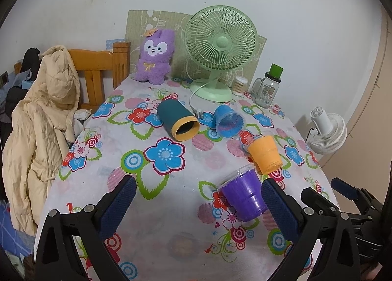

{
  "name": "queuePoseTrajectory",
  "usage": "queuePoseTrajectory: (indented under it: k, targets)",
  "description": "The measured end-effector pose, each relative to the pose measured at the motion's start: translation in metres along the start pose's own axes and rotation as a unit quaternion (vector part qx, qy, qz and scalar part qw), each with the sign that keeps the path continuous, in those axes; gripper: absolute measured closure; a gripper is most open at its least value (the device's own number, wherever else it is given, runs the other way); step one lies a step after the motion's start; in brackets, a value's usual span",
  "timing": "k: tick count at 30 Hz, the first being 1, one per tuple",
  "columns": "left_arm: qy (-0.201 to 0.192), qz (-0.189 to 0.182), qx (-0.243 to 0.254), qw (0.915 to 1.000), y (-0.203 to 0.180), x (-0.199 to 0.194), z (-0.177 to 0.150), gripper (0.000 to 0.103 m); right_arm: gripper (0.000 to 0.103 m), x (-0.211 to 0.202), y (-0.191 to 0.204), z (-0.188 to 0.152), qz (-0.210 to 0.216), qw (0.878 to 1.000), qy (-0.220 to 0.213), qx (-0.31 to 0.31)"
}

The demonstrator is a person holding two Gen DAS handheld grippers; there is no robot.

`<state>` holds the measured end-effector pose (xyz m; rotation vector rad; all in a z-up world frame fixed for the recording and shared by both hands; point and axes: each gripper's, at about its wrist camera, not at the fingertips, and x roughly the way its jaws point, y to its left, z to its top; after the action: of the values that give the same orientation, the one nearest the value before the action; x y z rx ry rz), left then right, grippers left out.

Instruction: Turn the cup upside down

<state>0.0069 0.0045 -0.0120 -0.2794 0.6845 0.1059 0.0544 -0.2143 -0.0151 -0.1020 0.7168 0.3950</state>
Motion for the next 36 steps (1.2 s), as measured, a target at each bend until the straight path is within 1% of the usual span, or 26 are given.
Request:
queuePoseTrajectory:
  k: [12,28,36]
  targets:
    - [0.008,0.002,-0.002,1.0,0.001,0.001,0.001,0.0,0.005,0.003,0.0,-0.002,-0.002,1.0,0.009,-0.003]
    - [0.029,0.011,-0.011,0.9995,0.002,0.017,0.003,0.0,0.005,0.025,0.0,-0.001,-0.001,0.999,0.032,-0.007]
    - [0.044,0.017,-0.013,0.9988,0.007,0.028,0.001,0.0,0.005,0.042,0.006,-0.003,0.006,0.999,0.052,-0.014]
